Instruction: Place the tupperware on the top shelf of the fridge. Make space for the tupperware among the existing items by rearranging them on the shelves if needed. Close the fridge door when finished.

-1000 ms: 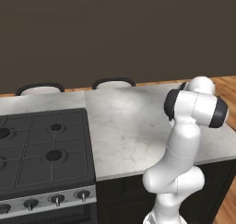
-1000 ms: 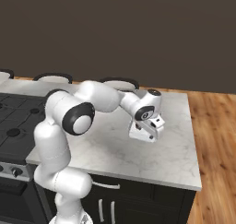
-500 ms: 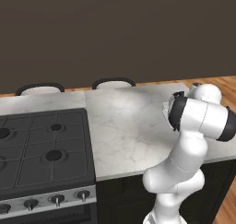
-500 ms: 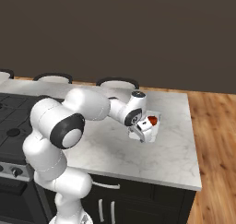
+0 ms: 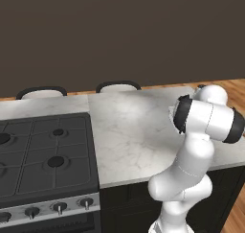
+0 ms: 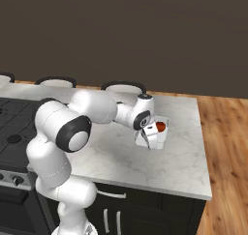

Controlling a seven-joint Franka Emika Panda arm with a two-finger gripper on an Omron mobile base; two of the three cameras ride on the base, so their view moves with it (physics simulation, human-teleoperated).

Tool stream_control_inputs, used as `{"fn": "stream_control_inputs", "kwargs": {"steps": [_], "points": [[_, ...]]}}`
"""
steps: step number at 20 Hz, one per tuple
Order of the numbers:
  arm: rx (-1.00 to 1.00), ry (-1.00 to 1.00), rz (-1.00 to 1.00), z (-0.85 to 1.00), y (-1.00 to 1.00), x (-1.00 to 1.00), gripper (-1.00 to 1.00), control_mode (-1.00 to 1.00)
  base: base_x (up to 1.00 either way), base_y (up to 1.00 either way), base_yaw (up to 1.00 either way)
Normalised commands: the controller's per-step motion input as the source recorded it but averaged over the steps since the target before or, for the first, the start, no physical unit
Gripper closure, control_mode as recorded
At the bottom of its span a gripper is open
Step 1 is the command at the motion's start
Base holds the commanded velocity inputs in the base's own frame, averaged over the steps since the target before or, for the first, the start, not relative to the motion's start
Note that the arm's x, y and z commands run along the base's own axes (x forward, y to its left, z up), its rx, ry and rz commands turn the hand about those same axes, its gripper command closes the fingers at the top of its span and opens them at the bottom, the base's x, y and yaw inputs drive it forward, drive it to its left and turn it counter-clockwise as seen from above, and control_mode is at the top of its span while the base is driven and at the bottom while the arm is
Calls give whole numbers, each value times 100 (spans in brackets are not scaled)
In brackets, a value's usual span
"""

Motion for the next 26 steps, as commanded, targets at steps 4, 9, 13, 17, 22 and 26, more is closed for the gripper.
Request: {"fn": "stream_control_inputs", "kwargs": {"steps": [4, 9, 13, 17, 22, 26], "points": [[0, 3, -18, 24, -18, 22, -100, -100, 0, 0, 0], [0, 0, -9, -5, -3, 16, -100, -100, 0, 0, 0], [0, 0, -5, -26, 0, 4, -100, -100, 0, 0, 0], [0, 0, -6, -29, 0, 8, -100, -100, 0, 0, 0], [0, 0, -7, -24, 0, 16, -100, -100, 0, 0, 0], [0, 0, -7, -26, 0, 14, -100, -100, 0, 0, 0]]}}
